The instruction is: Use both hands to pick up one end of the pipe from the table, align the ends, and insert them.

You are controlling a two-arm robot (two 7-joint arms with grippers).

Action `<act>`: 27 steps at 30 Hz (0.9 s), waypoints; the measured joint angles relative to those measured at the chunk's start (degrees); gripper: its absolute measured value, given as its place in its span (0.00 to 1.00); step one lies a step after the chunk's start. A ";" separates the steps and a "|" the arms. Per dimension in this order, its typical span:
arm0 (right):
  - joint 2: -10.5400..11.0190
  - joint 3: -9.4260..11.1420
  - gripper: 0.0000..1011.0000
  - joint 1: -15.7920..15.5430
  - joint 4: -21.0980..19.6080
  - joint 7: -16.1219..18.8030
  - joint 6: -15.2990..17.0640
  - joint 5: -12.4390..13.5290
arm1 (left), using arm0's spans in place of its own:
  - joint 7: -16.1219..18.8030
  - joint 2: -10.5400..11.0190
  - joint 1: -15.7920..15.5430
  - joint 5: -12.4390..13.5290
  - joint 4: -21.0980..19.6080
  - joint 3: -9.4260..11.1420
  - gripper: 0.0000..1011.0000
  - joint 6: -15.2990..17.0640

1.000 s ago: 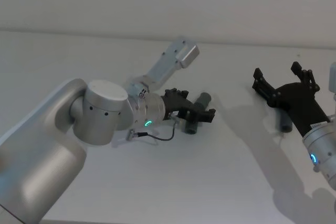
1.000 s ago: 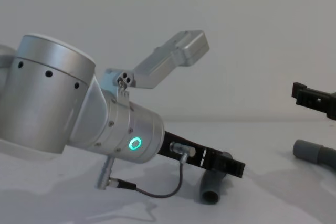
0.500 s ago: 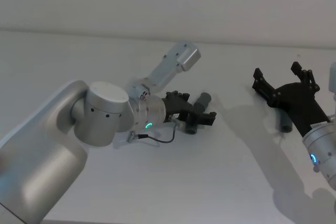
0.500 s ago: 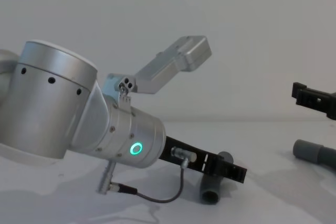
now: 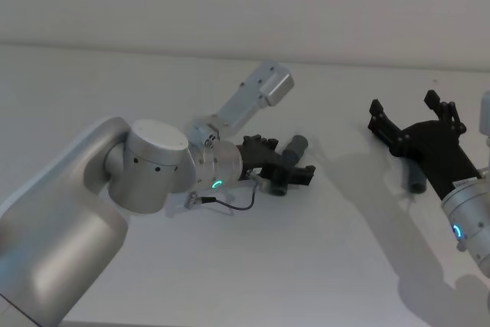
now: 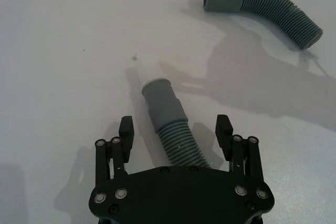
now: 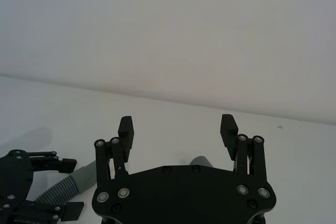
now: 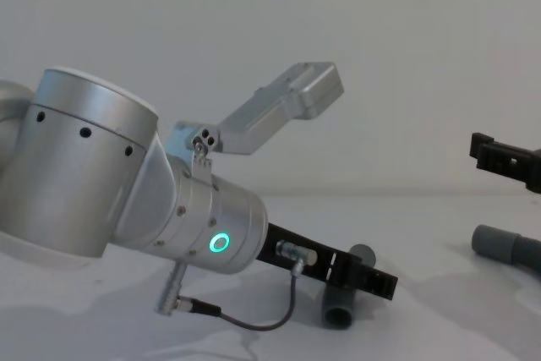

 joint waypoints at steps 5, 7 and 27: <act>0.00 0.00 0.99 0.00 0.00 0.00 0.00 0.00 | -0.16 0.02 -0.03 0.10 0.06 0.03 0.86 -0.03; 0.00 0.00 0.99 0.00 0.00 0.00 0.00 0.00 | -0.20 0.02 -0.03 0.13 0.08 0.05 0.80 -0.05; 0.00 0.00 0.99 0.00 0.00 0.00 0.00 0.00 | -0.41 0.03 -0.11 0.26 0.19 0.10 0.34 -0.10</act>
